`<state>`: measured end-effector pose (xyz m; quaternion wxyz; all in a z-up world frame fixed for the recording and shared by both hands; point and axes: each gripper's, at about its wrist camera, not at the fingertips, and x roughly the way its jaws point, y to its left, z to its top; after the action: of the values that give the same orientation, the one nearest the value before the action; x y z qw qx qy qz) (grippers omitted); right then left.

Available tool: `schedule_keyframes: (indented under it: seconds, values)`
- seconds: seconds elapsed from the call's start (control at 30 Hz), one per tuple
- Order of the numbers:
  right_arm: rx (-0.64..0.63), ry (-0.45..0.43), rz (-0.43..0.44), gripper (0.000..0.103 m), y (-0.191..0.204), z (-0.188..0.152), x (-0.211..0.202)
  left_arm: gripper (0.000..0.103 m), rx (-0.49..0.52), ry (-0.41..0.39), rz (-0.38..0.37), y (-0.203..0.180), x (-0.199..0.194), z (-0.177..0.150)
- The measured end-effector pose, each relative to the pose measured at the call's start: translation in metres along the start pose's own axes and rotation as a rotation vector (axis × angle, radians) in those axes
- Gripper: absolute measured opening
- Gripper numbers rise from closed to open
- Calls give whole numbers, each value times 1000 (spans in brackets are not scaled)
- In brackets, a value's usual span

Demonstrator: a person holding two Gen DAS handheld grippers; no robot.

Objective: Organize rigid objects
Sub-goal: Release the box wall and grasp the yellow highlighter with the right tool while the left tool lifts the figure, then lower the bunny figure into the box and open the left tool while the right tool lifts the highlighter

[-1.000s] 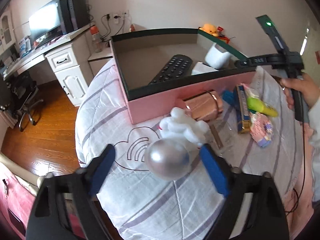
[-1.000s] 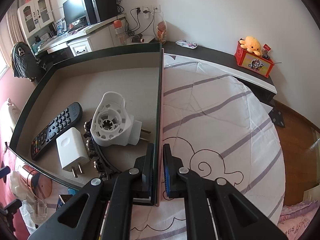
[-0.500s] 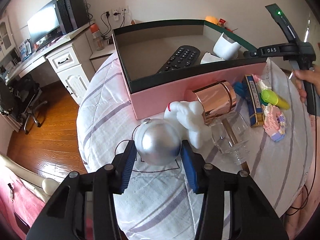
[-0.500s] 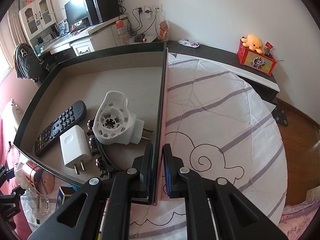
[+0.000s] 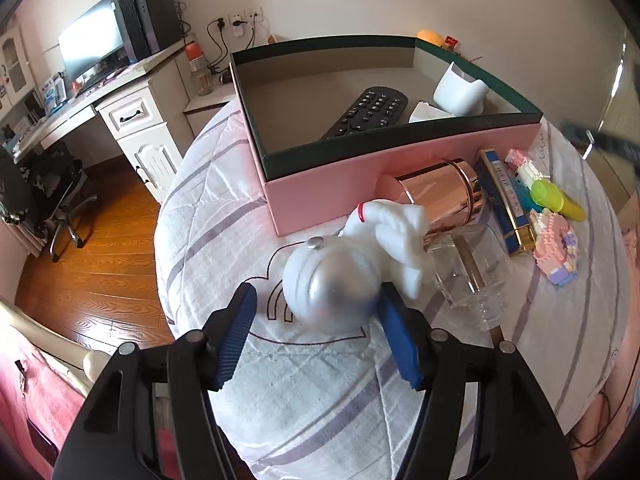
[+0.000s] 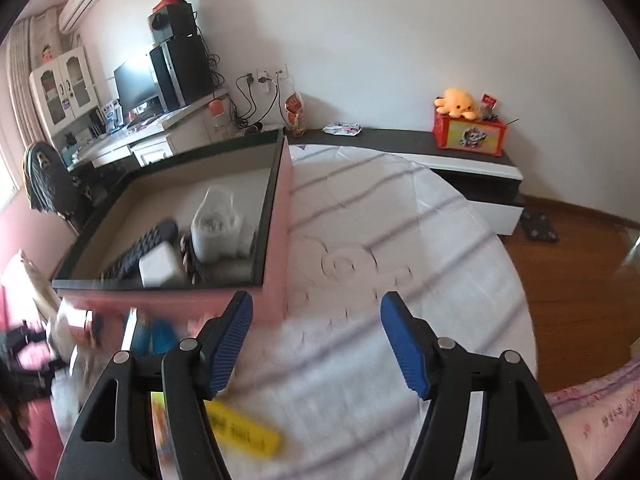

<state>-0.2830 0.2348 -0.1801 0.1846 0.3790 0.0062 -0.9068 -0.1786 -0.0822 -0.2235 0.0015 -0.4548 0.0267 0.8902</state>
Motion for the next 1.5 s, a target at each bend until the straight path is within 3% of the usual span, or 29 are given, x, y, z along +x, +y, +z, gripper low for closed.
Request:
schedule_keyframes:
  seconds: [0.13, 0.23, 0.33, 0.43, 0.53, 0.63, 0.8, 0.83, 0.93, 0.97, 1.5]
  values:
    - [-93, 31, 26, 69, 20, -31, -11, 64, -11, -5, -3, 1, 2, -1]
    - [-195, 70, -17, 69, 31, -47, -7, 68, -42, -13, -9, 4, 4, 0]
    - [-195, 81, 20, 70, 28, -51, -11, 70, -48, -16, 3, 2, 5, -1]
    - [-239, 95, 9, 73, 30, -57, -15, 65, -40, -48, 4, -3, 3, -2]
    - [-262, 101, 60, 74, 31, -56, -9, 45, -23, -49, -38, -9, 6, -2]
    - [-285, 124, 95, 74, 39, -56, 1, 45, 34, -58, -14, -19, 3, -3]
    - [-320, 138, 174, 73, 49, -53, 12, 45, 59, -50, -47, -25, -7, -12]
    - [-329, 153, 178, 67, 51, -54, 14, 45, 65, -49, -47, -27, -8, -14]
    - [-344, 164, 204, 37, 58, -61, 9, 45, 54, -49, -54, -26, -10, -17]
    - [-336, 172, 216, 32, 60, -63, 8, 46, 51, -51, -50, -26, -9, -16]
    - [-205, 83, 221, 26, 61, -70, -16, 45, 19, -95, -52, -24, -23, -17]
